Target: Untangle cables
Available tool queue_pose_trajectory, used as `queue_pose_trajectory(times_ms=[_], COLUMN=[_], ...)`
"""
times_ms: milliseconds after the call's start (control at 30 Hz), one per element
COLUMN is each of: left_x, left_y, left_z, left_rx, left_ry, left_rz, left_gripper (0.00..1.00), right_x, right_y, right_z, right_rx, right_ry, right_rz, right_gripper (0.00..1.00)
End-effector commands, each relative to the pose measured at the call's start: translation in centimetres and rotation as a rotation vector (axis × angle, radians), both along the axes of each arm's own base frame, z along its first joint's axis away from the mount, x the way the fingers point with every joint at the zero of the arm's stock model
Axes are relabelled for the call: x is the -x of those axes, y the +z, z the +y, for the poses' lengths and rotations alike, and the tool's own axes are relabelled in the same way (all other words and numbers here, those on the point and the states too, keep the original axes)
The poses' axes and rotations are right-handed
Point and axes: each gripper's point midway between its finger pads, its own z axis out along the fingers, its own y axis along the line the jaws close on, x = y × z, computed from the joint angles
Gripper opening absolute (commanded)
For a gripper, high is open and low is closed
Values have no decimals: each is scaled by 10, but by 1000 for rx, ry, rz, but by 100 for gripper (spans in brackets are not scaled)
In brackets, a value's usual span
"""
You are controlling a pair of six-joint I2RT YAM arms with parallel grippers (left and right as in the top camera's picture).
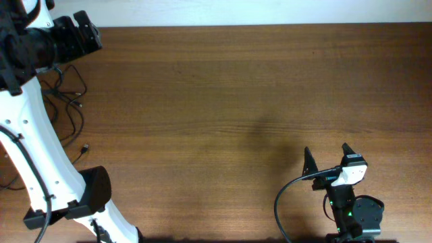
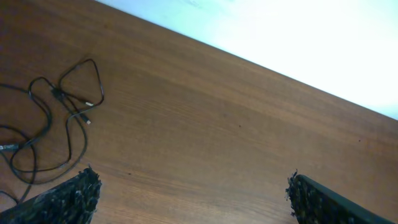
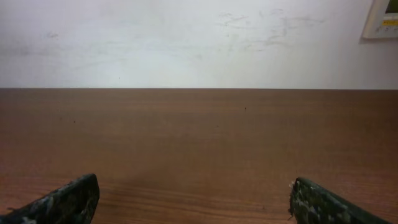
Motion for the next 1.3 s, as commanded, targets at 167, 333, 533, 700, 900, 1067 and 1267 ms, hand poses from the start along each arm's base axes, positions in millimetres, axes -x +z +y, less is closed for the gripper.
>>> queue_pose_trajectory(times_ms=[167,333,533,700,900,1067,1267], left_x=[-4,47,111,135,146,146,146], left_y=[-54,-122,-206,-254,-249,-248,-248], left_z=[-13,-43,-60,-59,-50,-54,-54], left_rx=[56,29,-67,-118,-198,-197,-197], left_ry=[-43,-101,-117,-94,-29,-49,-49], left_rz=[3,-114,-480,-702,-725,-732,-732], left_gripper=[99,99,99,99,99,99,99], right_x=[0,0,0,0,0,0,0], right_y=[-2,-2,-2,-2,-2,-2,-2], right_z=[-1,-1,-1,-1,-1,-1,-1], right_rx=[-3,-3,-3,-3,-3,-3,-3], right_ry=[-9,-9,-9,-9,-9,-9,-9], right_rz=[-1,-1,-1,-1,-1,-1,-1], right_gripper=[99,99,99,99,99,99,99])
